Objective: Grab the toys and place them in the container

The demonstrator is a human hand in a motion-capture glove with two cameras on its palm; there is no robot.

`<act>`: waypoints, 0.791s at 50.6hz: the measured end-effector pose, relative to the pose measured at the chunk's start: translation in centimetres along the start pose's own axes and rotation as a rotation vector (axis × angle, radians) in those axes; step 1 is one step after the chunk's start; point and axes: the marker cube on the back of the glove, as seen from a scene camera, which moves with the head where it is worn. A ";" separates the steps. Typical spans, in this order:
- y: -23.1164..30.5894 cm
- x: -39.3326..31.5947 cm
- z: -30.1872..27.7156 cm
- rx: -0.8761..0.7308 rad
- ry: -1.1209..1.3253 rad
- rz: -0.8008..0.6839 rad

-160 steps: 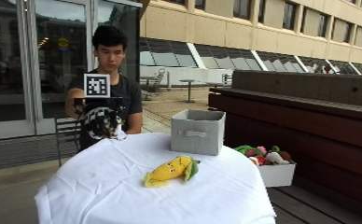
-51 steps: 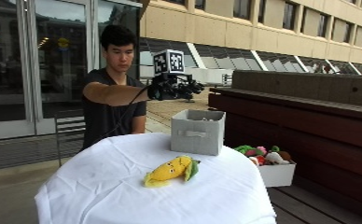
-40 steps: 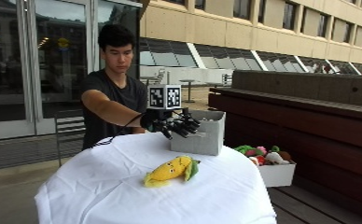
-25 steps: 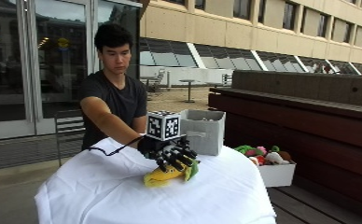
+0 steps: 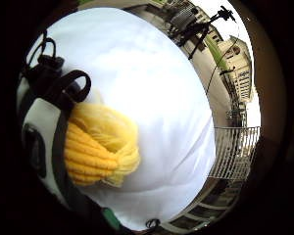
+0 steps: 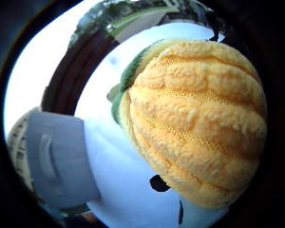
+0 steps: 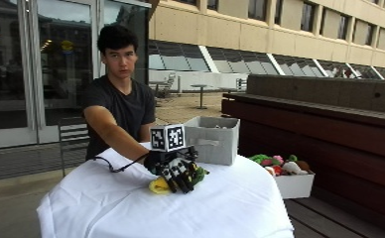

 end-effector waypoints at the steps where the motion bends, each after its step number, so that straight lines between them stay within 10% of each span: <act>1: 0.1 0.1 -0.3 -0.001 0.009 0.002; 16: 1.2 2.2 -5.3 -0.092 0.035 0.129; 40: 4.0 -4.6 -28.3 0.057 0.044 0.197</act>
